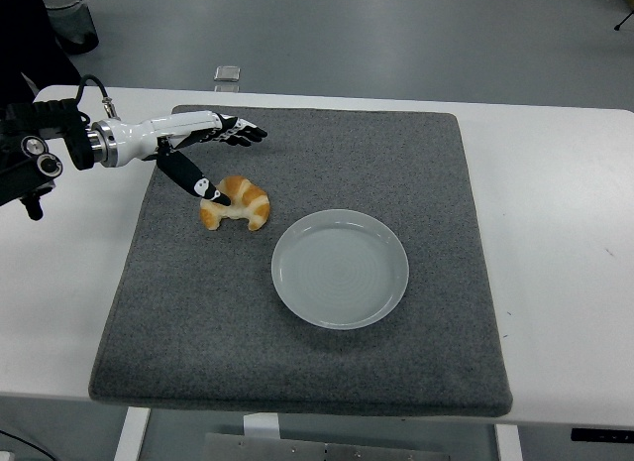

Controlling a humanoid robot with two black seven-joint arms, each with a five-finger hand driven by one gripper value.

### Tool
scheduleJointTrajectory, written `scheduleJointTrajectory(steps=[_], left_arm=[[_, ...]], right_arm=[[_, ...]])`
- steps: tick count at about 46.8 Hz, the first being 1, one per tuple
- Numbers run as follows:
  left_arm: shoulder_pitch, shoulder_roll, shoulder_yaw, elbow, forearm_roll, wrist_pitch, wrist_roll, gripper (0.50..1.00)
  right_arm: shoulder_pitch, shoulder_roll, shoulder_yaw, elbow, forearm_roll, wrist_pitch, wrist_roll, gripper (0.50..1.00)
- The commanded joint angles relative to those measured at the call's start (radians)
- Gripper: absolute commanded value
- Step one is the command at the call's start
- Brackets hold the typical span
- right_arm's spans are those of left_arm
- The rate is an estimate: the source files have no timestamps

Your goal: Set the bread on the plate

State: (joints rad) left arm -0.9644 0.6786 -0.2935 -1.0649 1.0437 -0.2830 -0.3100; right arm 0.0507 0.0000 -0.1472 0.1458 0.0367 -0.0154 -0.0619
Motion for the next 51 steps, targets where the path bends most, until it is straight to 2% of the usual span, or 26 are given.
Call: scheduleJointTrajectory(steps=[1, 19, 39, 51], left_arm=[[0.003, -0.025, 0.017, 0.028, 0.022, 0.016, 0.000, 0.988], [0.006, -0.082, 0.050, 0.083, 0.052, 0.045, 0.002, 0.988], [0.006, -0.097, 0.050, 0.097, 0.101, 0.077, -0.004, 0.984], [0.010, -0.128, 0.050, 0.155, 0.104, 0.091, -0.009, 0.975]], right_arm=[[0.001, 0.000, 0.000, 0.000, -0.001, 0.000, -0.001, 0.930], [0.000, 0.000, -0.002, 0.000, -0.001, 0.000, -0.001, 0.930], [0.000, 0.000, -0.002, 0.000, -0.001, 0.000, 0.001, 0.932], [0.000, 0.000, -0.002, 0.000, -0.001, 0.000, -0.001, 0.930]])
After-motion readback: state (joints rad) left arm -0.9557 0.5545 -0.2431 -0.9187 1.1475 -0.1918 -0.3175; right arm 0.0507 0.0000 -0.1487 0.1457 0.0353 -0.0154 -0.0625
